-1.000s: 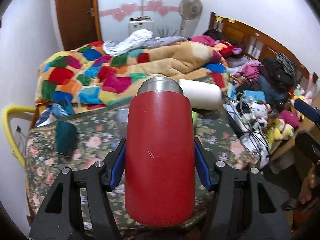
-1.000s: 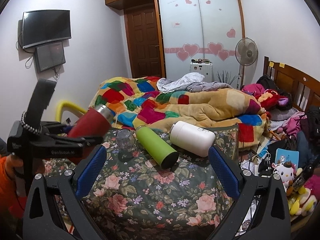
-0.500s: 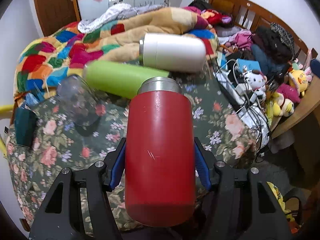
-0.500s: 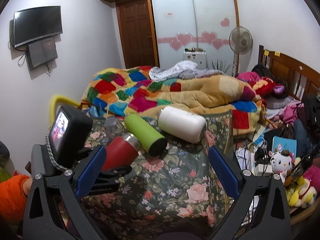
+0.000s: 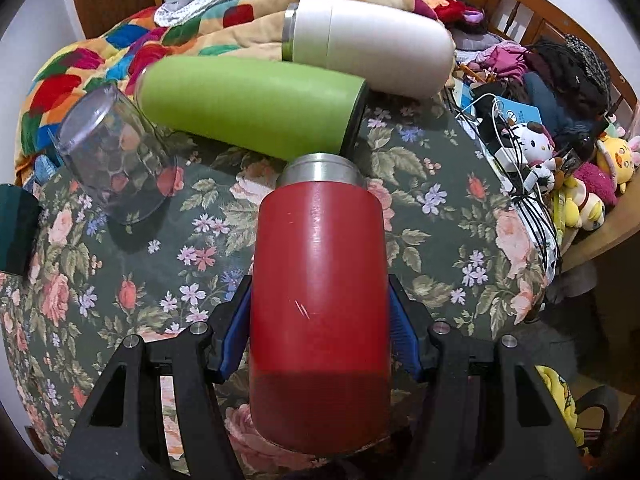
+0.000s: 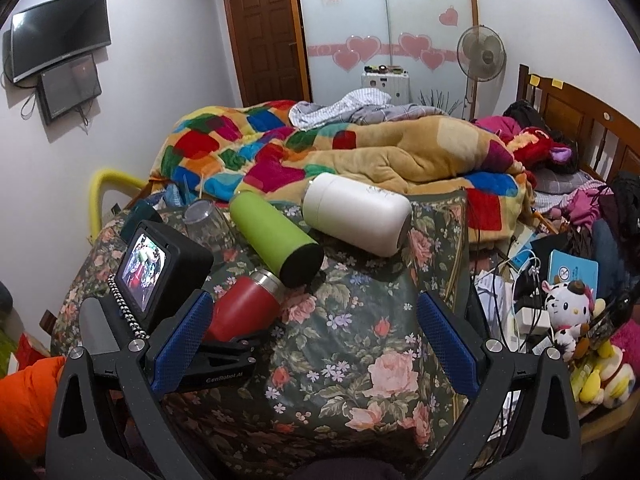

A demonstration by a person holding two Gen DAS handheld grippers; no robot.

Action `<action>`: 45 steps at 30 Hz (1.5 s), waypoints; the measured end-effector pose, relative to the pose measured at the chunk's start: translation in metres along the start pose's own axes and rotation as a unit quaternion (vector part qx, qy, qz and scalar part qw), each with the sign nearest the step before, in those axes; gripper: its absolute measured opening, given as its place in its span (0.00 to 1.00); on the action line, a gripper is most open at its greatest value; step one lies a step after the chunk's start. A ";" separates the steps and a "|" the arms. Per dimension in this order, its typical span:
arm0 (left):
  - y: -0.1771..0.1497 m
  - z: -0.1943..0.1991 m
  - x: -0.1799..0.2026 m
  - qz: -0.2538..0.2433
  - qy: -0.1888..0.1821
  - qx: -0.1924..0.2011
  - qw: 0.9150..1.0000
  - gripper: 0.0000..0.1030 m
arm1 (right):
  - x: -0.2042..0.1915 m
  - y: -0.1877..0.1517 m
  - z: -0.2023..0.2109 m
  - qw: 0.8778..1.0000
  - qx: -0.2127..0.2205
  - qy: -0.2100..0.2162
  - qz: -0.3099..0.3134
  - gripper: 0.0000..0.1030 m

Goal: Flip cup upright
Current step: 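Lift the red bottle with the left tool toward the right tool, then grasp the red bottle with the right tool while the left tool releases it, then rotate the red bottle upright with the right tool and lower it onto the bed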

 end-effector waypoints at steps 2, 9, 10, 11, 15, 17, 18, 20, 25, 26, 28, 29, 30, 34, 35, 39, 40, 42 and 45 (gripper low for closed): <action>0.000 0.000 -0.001 0.002 -0.003 0.002 1.000 0.59 | 0.000 -0.001 -0.001 1.000 -0.004 -0.001 0.002 0.98; -0.001 0.004 0.000 0.011 -0.011 0.000 1.000 0.59 | -0.003 0.003 0.000 1.000 -0.002 -0.004 0.009 0.98; -0.001 0.007 0.000 0.011 -0.013 0.002 1.000 0.60 | -0.004 0.004 0.000 1.000 0.000 -0.005 0.010 0.98; -0.001 0.012 0.001 0.010 -0.015 0.005 1.000 0.60 | -0.004 0.005 0.001 1.000 0.001 -0.006 0.011 0.98; -0.001 0.036 0.002 0.006 -0.016 0.024 1.000 0.60 | -0.005 0.008 0.004 1.000 0.007 -0.009 0.013 0.98; 0.000 0.054 -0.001 0.007 -0.013 0.041 0.999 0.60 | -0.007 0.010 0.004 1.000 0.010 -0.009 0.015 0.98; 0.000 0.065 -0.004 0.009 -0.009 0.051 0.999 0.60 | -0.008 0.011 0.004 1.000 0.010 -0.007 0.013 0.98; 0.002 0.082 -0.011 0.016 -0.002 0.068 0.998 0.60 | -0.010 0.012 0.001 1.000 0.008 -0.004 0.010 0.98; 0.001 0.122 -0.041 0.038 0.047 0.112 0.992 0.61 | -0.014 0.006 -0.017 1.000 -0.013 0.005 0.002 0.98; -0.001 0.128 -0.047 0.039 0.057 0.119 0.990 0.61 | -0.016 0.003 -0.025 1.000 -0.023 0.010 -0.003 0.98; -0.005 0.137 -0.057 0.042 0.078 0.131 0.987 0.64 | -0.019 -0.004 -0.039 0.999 -0.044 0.016 -0.010 0.98; -0.008 0.141 -0.060 0.044 0.086 0.136 0.986 0.64 | -0.020 -0.009 -0.049 0.998 -0.060 0.017 -0.015 0.98; -0.012 0.144 -0.065 0.046 0.096 0.141 0.984 0.64 | -0.022 -0.014 -0.058 0.997 -0.075 0.020 -0.020 0.98; -0.023 0.148 -0.076 0.059 0.108 0.147 0.981 0.65 | -0.026 -0.039 -0.094 0.988 -0.139 0.033 -0.055 0.95; -0.027 0.147 -0.078 0.063 0.109 0.147 0.981 0.65 | -0.027 -0.043 -0.100 0.987 -0.147 0.030 -0.055 0.95; -0.038 0.140 -0.084 0.084 0.101 0.140 0.982 0.65 | -0.032 -0.056 -0.115 0.983 -0.176 0.017 -0.049 0.95; -0.040 0.139 -0.084 0.085 0.100 0.139 0.982 0.65 | -0.033 -0.058 -0.118 0.982 -0.183 0.017 -0.048 0.95; -0.044 0.137 -0.086 0.085 0.101 0.137 0.982 0.65 | -0.035 -0.063 -0.123 0.980 -0.194 0.018 -0.049 0.95; -0.047 0.137 -0.088 0.080 0.106 0.138 0.982 0.65 | -0.039 -0.069 -0.131 0.977 -0.208 0.015 -0.049 0.95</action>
Point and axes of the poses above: each gripper's, at about its wrist camera, not at the fingertips, and z roughly against the way its jaws point, x to its right, y to its top, the point moved 6 cm from there along -z, roughly the way its jaws point, and after that the axes turned 11 degrees about x, right-handed, at the moved point
